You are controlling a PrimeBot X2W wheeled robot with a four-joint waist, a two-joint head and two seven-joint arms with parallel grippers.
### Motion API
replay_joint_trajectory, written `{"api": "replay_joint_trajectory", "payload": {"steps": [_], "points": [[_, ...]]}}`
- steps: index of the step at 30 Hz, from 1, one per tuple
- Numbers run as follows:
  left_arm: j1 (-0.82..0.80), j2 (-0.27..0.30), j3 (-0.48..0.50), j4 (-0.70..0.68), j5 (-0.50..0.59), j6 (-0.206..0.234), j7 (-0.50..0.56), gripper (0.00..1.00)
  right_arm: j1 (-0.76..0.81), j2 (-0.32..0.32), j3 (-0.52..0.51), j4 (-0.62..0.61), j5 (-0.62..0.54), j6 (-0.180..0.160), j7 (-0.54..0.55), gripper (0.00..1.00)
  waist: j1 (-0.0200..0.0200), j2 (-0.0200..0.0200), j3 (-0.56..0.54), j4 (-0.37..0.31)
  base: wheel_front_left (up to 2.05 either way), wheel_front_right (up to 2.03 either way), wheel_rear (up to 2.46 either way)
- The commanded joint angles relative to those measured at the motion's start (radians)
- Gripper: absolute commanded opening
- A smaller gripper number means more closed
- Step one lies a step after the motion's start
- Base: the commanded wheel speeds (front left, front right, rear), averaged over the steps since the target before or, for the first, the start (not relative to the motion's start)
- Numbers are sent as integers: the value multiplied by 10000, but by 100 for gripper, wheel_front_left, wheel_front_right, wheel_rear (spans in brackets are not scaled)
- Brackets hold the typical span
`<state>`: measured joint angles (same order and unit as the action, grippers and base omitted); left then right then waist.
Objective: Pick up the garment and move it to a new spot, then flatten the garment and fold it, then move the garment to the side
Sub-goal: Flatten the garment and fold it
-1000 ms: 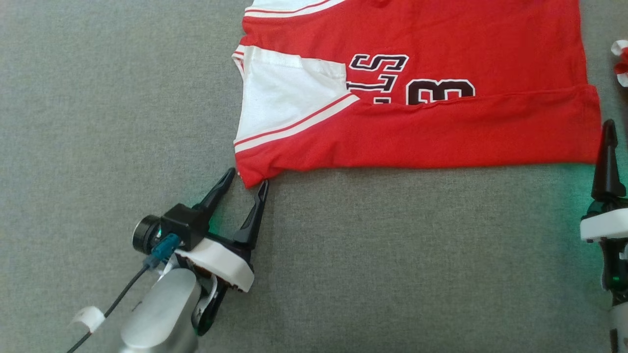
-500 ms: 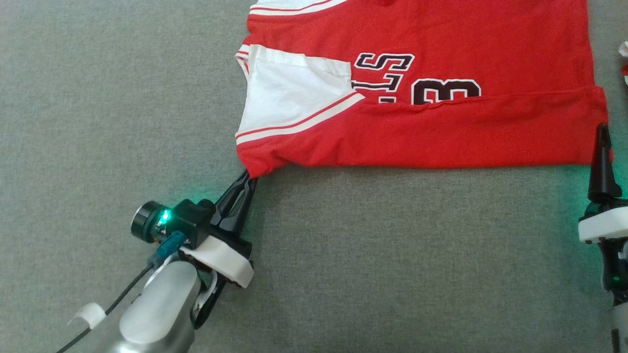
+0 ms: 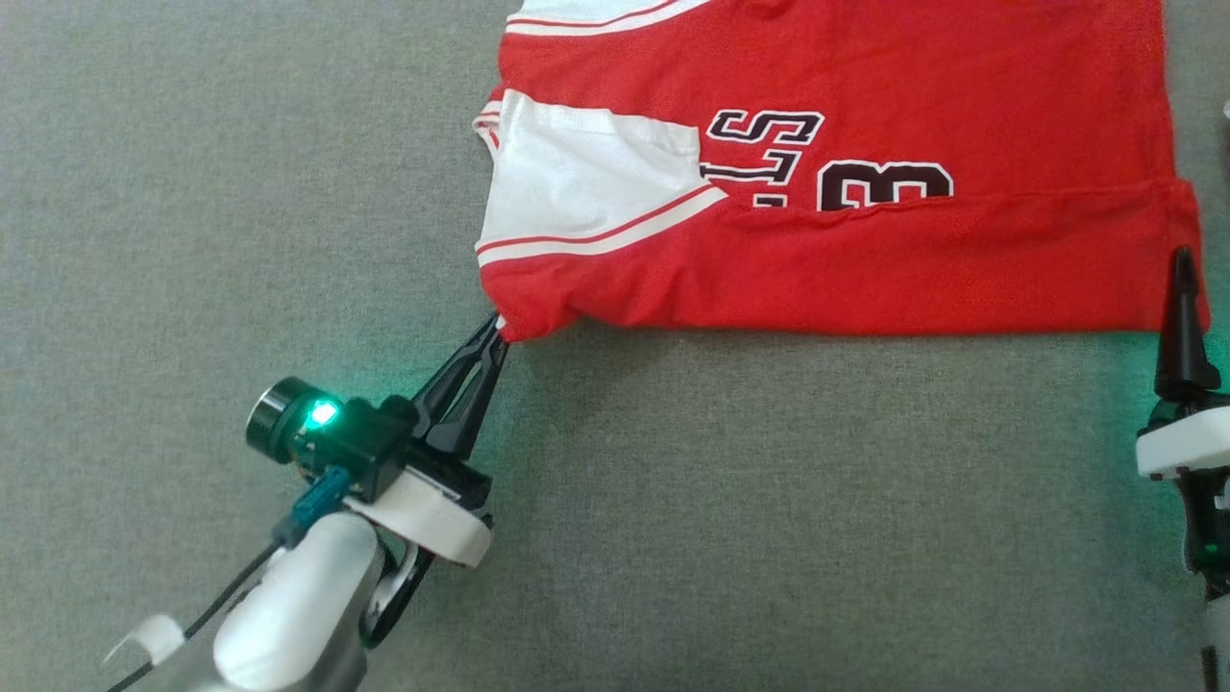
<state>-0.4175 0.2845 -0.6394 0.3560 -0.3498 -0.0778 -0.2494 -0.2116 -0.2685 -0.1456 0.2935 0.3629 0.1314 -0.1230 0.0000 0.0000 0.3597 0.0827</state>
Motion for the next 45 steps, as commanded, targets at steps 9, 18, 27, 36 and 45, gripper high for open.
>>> {"api": "replay_joint_trajectory", "payload": {"steps": [9, 18, 27, 36, 45], "points": [[905, 840, 677, -1337, 16, 339, -122, 0, 152, -361, 90, -117, 224, -7, -154, 100, 0, 0, -58, 1, 0, 0, 0], [1275, 416, 758, -978, -1230, 107, 747, 100, 294, -349, -7, -177, 198, -7, -84, 100, 0, 0, -93, 131, 0, 0, 0], [1805, -167, 1664, -1387, -2016, 1218, 427, 100, 336, -391, -15, -186, 245, -7, -63, 100, 0, 0, -201, 143, 0, 0, 0], [1289, -770, 1424, -1207, -1816, 1648, 468, 100, 329, -297, 69, -194, 204, -7, -16, 100, 0, 0, -160, 148, 0, 0, 0], [1001, -884, 1093, -828, -1714, 1655, 877, 100, 344, -331, 95, -104, 212, -7, -59, 100, 0, 0, -136, 129, 0, 0, 0]]}}
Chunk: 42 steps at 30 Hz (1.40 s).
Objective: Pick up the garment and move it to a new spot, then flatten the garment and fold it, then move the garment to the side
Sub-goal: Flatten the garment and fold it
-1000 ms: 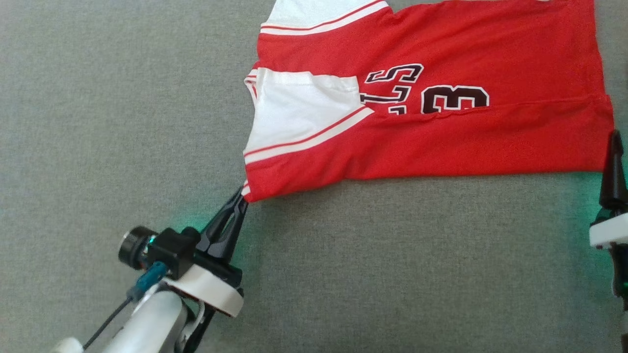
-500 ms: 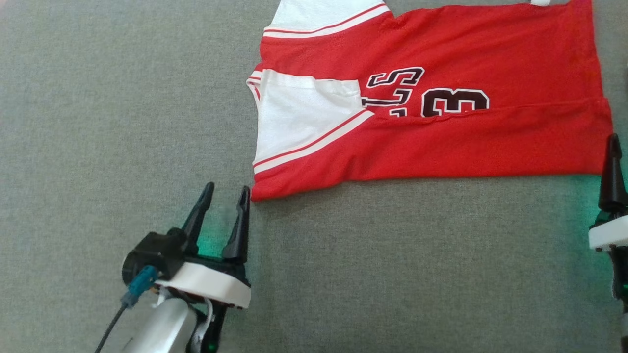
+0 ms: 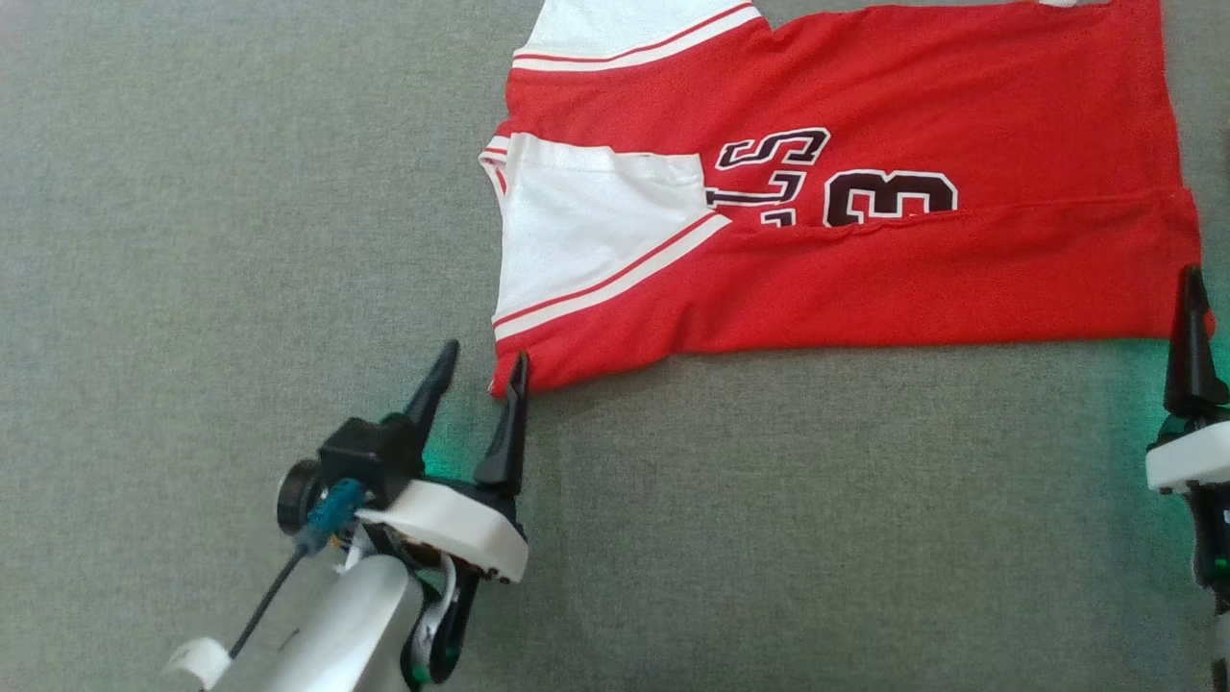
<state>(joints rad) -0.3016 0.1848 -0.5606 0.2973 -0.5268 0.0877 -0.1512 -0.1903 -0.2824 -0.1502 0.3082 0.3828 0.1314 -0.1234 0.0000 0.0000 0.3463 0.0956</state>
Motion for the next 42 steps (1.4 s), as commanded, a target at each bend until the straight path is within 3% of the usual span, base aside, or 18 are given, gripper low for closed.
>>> {"api": "replay_joint_trajectory", "payload": {"steps": [1, 9, 10, 12, 13, 16, 22, 30, 31, 32, 33, 42], "points": [[-131, 121, 221, -180, 55, -2, 68, 100, 138, -193, 138, -240, 14, -7, -59, 100, 0, 0, -8, -2, 0, 0, 0], [150, 144, -340, 185, -53, -114, 1096, 100, 157, -194, 139, -256, -14, -7, -37, 100, 0, 0, -54, 36, 0, 0, 0], [140, 146, -374, 217, -45, -119, 1128, 79, 157, -201, 158, -267, -24, -7, -18, 100, 0, 0, -54, 47, 0, 0, 0], [133, 128, -481, 305, -103, -241, 1275, 10, 156, -224, 200, -278, -25, -7, 45, 100, 0, 0, -53, 71, 0, 0, 0], [125, 128, -555, 333, -129, -342, 1345, 0, 157, -241, 214, -278, -22, -7, 75, 100, 0, 0, -56, 85, 0, 0, 0], [88, 134, -649, 313, -161, -525, 1310, 0, 174, -302, 247, -213, -16, -7, 304, 100, 0, 0, -88, 134, 0, 0, 0], [-78, 278, -564, 59, 117, -419, 659, 0, 68, -473, -57, 115, -171, -7, 1002, 100, 0, 0, -187, 220, 0, 0, 0], [-353, 580, -478, -231, 365, -296, 349, 0, -673, -488, -322, 911, -375, -7, 2913, 100, 0, 0, -101, 262, 0, 0, 0], [-381, 607, -472, -258, 378, -292, 334, 0, -748, -528, -232, 987, -293, -7, 3136, 77, 0, 0, -89, 272, 0, 0, 0], [-403, 629, -465, -281, 390, -283, 314, 0, -806, -569, -150, 1066, -192, -7, 3367, 44, 0, 0, -86, 286, 0, 0, 0], [-424, 649, -464, -292, 405, -272, 303, 0, -818, -628, -58, 1121, -100, -7, 3583, 0, 0, 0, -97, 317, 0, 0, 0], [-155, 896, -439, -508, 445, -91, 193, 0, 71, -1345, 481, 348, 658, -7, 4463, 0, 0, 0, -496, 466, 0, 0, 0]]}}
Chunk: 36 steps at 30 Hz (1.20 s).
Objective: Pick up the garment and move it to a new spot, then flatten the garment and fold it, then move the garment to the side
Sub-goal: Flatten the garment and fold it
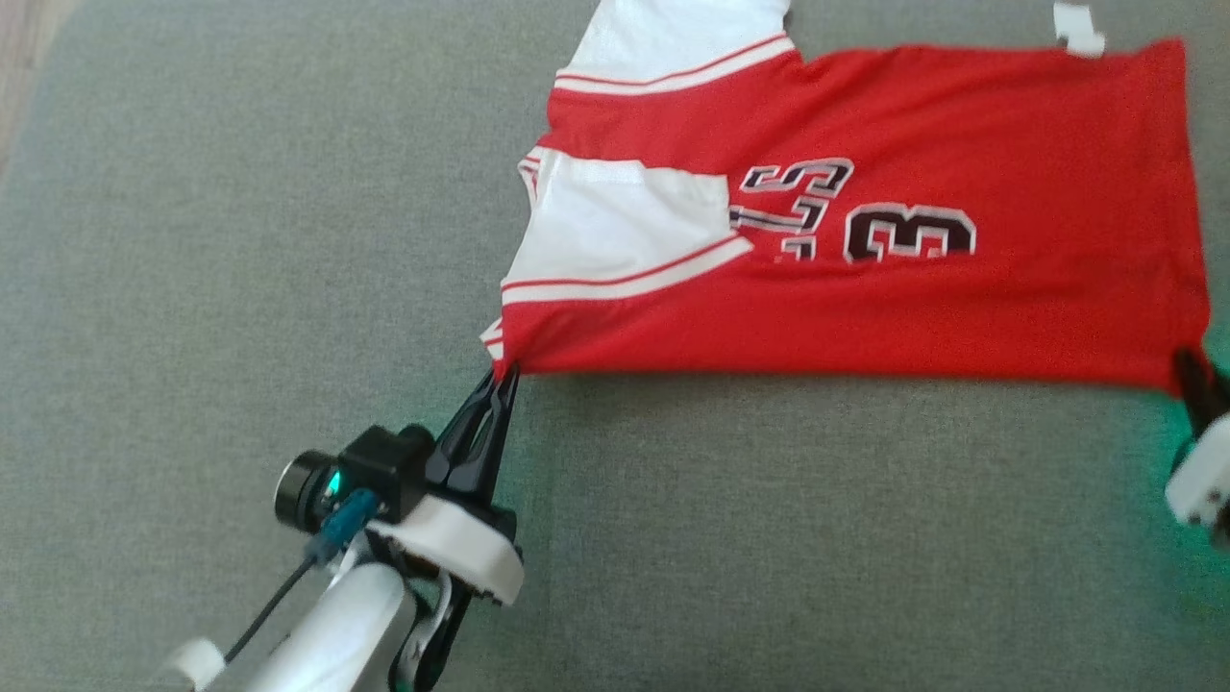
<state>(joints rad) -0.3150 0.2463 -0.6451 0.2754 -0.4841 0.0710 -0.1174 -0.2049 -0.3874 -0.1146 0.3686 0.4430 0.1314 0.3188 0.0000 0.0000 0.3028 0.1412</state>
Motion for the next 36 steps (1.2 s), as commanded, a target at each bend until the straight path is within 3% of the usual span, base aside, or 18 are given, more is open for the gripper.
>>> {"api": "replay_joint_trajectory", "payload": {"steps": [1, 11, 20, 21, 22, 23, 24, 31, 36], "points": [[87, 336, 405, -360, 10, 105, -147, 0, 422, -394, 194, -463, 150, -7, 83, 0, 0, 0, -134, 14, 0, 0, 0], [1820, 869, 180, -1173, -323, 380, 270, 0, 2935, -1390, 72, -2359, 1164, -7, 464, 0, 0, 0, -623, 94, 0, 0, 0], [2640, 849, -287, -1707, -664, 395, 953, 0, 4092, -1460, -379, -3030, 1285, -7, 728, 0, 0, 0, -692, 175, 0, 0, 0], [2639, 840, -316, -1698, -689, 377, 1003, 0, 4094, -1371, -397, -3034, 1394, -7, 797, 19, 0, 0, -688, 168, 0, 0, 0], [2613, 829, -334, -1693, -695, 364, 1019, 4, 4086, -1287, -412, -3038, 1516, -7, 897, 89, 0, 0, -679, 160, 0, 0, 0], [2568, 825, -341, -1685, -670, 370, 1010, 60, 4061, -1242, -397, -3086, 1624, -7, 949, 100, 0, 0, -666, 150, 0, 0, 0], [2529, 825, -343, -1645, -676, 363, 1028, 100, 4019, -1185, -400, -3164, 1717, -7, 977, 100, 0, 0, -649, 138, 0, 0, 0], [1821, 1102, 105, -1914, -462, 509, 717, 100, 3452, -930, -759, -4012, 1391, -7, 437, 100, 0, 0, -280, -148, 0, 0, 0], [39, 1849, 645, -2543, -28, 259, 1055, 100, 2803, -264, -1016, -4547, 808, -7, -112, 100, 0, 0, 210, -347, 0, 0, 0]]}}
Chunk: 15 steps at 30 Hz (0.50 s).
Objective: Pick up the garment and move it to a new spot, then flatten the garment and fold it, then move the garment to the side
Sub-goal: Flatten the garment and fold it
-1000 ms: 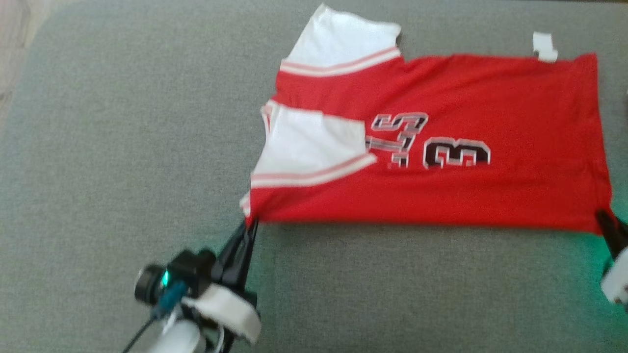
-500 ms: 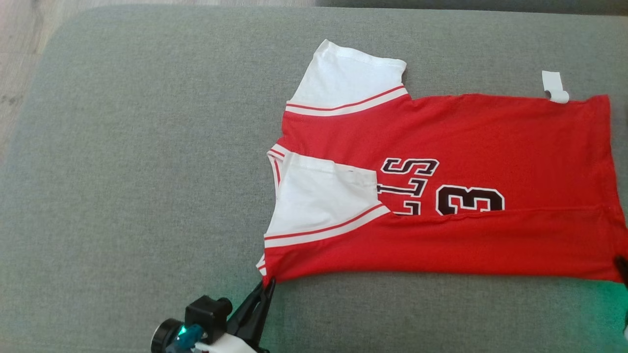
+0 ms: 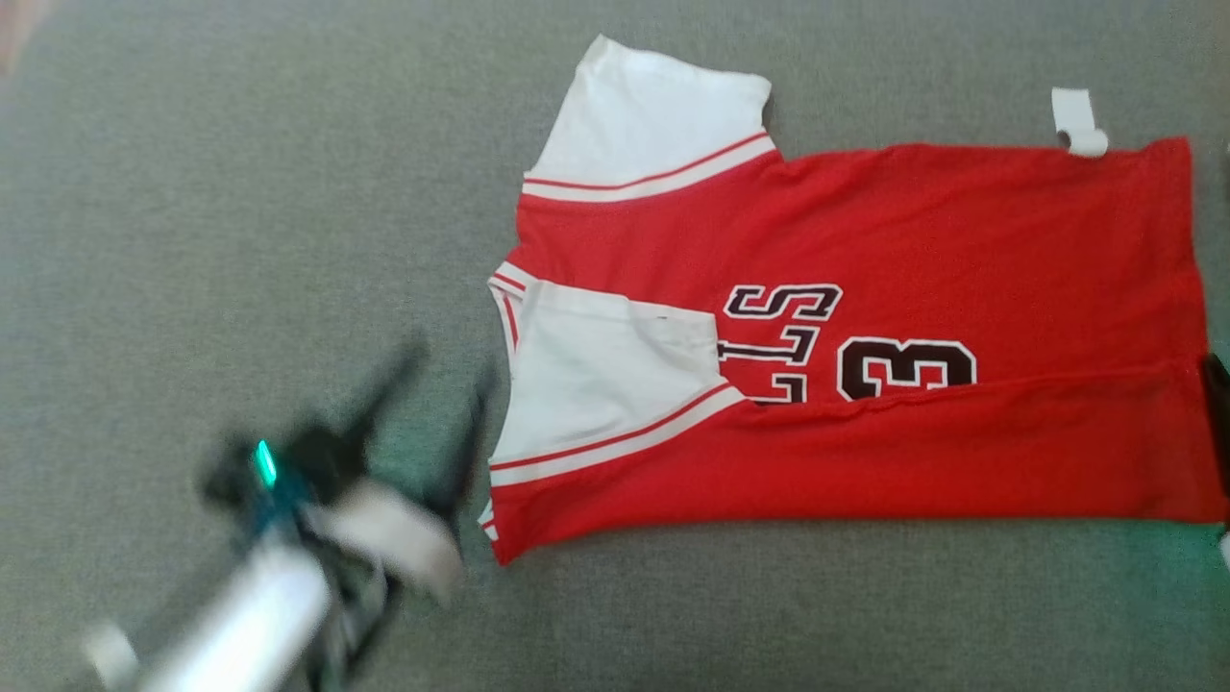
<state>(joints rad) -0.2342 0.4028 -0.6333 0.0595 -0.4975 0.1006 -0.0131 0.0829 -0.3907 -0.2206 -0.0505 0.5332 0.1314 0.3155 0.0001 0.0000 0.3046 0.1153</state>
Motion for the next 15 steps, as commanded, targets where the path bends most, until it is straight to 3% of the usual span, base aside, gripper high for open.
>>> {"api": "replay_joint_trajectory", "payload": {"steps": [1, 4, 7, 11, 15], "points": [[-1347, 368, 606, -476, 155, -200, 168, 100, -167, -113, 63, -446, -250, -7, -106, 100, -1, 0, 317, -123, 0, 0, 0], [-3266, 602, 758, -359, 232, -857, 858, 100, -523, 123, 241, -602, -588, -7, -134, 100, -1, 0, 754, -319, 0, 0, 0], [-5111, 560, 686, 325, -260, -1809, 1846, 100, -941, 220, 509, -650, -798, -7, -106, 100, -1, 0, 1205, -579, 0, 0, 0], [-6746, 539, 459, 1257, -878, -2191, 2894, 100, -1352, 264, 818, -632, -914, -7, -132, 100, -1, 0, 1588, -946, 0, 0, 0], [-8370, 814, -357, 2375, -1825, -2302, 4288, 100, -1734, 357, 1117, -550, -964, -7, -213, 100, -1, 0, 2013, -1510, 0, 0, 0]]}}
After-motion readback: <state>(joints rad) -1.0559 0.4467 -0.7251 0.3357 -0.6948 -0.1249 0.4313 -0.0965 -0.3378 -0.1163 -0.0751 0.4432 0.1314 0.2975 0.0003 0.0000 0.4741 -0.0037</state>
